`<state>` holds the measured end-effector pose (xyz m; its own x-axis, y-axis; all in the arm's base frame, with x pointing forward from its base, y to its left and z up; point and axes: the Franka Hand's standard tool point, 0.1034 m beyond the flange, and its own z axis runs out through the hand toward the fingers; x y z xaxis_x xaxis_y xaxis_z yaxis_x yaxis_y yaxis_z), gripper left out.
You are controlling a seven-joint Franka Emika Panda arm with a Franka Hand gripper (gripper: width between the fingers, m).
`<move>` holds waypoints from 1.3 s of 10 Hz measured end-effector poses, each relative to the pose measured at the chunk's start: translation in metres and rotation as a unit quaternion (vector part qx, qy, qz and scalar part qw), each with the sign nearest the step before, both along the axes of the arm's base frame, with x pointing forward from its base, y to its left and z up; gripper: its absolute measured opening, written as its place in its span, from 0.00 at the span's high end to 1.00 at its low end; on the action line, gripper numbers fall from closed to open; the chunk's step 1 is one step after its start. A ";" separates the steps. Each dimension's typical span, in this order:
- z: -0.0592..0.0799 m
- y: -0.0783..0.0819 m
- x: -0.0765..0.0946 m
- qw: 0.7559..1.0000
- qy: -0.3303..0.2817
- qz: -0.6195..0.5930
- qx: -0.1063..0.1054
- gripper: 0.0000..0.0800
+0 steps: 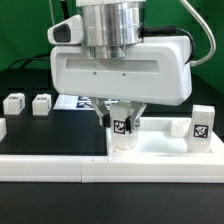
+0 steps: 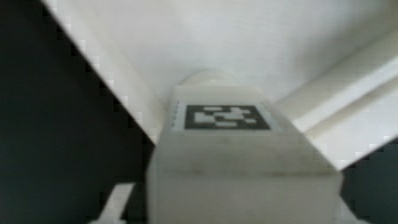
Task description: Assemble square table
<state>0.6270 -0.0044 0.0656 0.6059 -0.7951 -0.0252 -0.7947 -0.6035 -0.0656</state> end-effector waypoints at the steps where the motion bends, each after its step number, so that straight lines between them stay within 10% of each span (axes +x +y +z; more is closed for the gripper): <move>1: -0.001 -0.001 0.000 0.996 0.006 -0.084 -0.004 0.64; 6: -0.005 -0.005 -0.007 0.898 0.028 -0.439 0.029 0.64; 8: -0.005 -0.004 -0.007 0.893 0.029 -0.448 0.029 0.64; 10: 0.000 0.000 -0.003 0.951 -0.002 -0.308 0.026 0.35; 13: 0.002 0.002 -0.006 0.990 -0.044 -0.133 0.011 0.22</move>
Offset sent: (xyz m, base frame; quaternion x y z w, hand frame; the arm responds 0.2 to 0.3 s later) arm 0.0077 0.0076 -0.0048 0.0425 -0.0198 0.4234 0.9047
